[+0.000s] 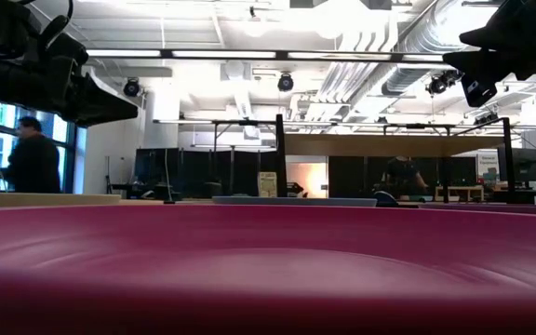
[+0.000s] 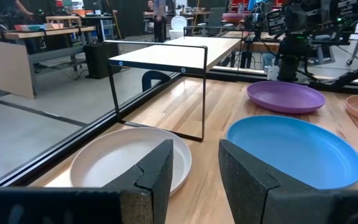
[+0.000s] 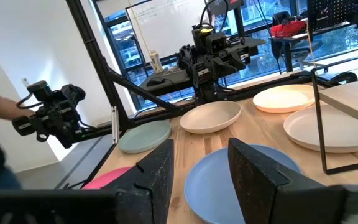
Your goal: Place and stack plates onto a shelf
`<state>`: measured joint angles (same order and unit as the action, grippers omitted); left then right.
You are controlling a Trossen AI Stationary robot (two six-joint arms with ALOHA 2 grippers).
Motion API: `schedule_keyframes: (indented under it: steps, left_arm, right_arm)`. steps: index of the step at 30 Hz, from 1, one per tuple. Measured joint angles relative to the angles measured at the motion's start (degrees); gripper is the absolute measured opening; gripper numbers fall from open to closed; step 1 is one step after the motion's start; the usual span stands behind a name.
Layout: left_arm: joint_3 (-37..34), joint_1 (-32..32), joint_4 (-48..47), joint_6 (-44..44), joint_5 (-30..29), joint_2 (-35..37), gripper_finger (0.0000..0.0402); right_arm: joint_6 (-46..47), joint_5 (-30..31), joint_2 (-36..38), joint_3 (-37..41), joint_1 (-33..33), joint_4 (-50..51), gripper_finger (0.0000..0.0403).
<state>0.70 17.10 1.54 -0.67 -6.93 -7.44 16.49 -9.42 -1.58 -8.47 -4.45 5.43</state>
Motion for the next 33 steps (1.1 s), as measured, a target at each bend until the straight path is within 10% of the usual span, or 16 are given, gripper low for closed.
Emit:
schedule_keyframes:
  steps: [33]
  left_arm:
    - [0.01, 0.00, 19.27, 27.02, -5.67, -0.04, 0.0117]
  right_arm:
    - [18.28, 18.02, 0.00, 0.00, 0.00, -4.21, 0.0136]
